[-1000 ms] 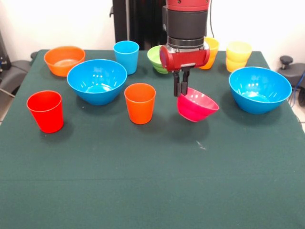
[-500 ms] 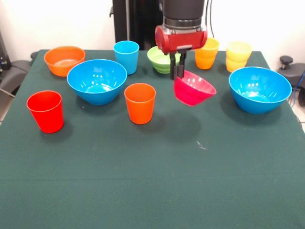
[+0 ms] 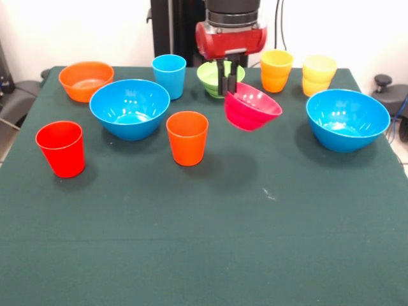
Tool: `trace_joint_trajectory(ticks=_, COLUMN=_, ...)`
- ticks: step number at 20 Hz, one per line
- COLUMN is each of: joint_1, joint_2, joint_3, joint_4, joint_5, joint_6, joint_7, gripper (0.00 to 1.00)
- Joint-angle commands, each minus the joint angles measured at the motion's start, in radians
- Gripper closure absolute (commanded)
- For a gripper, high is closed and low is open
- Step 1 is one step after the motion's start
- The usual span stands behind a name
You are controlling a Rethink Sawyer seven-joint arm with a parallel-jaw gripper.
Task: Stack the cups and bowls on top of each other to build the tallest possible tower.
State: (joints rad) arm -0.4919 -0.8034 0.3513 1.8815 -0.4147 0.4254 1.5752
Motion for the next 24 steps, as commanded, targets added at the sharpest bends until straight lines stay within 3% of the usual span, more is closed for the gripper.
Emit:
trace_joint_trajectory(ticks=1, joint_1=-0.071, joint_2=0.018, joint_3=0.125, joint_4=0.026, joint_5=-0.027, joint_6=0.138, joint_7=-0.16, gripper=1.0)
trace_joint_trajectory(ticks=9, joint_1=-0.147, joint_2=0.045, joint_3=0.166, joint_4=0.013, joint_5=-0.081, joint_6=0.151, joint_7=-0.195, gripper=1.0)
trace_joint_trajectory(ticks=24, joint_1=-0.21, joint_2=0.021, joint_3=0.233, joint_4=0.035, joint_5=-0.094, joint_6=0.21, joint_7=-0.204, gripper=1.0)
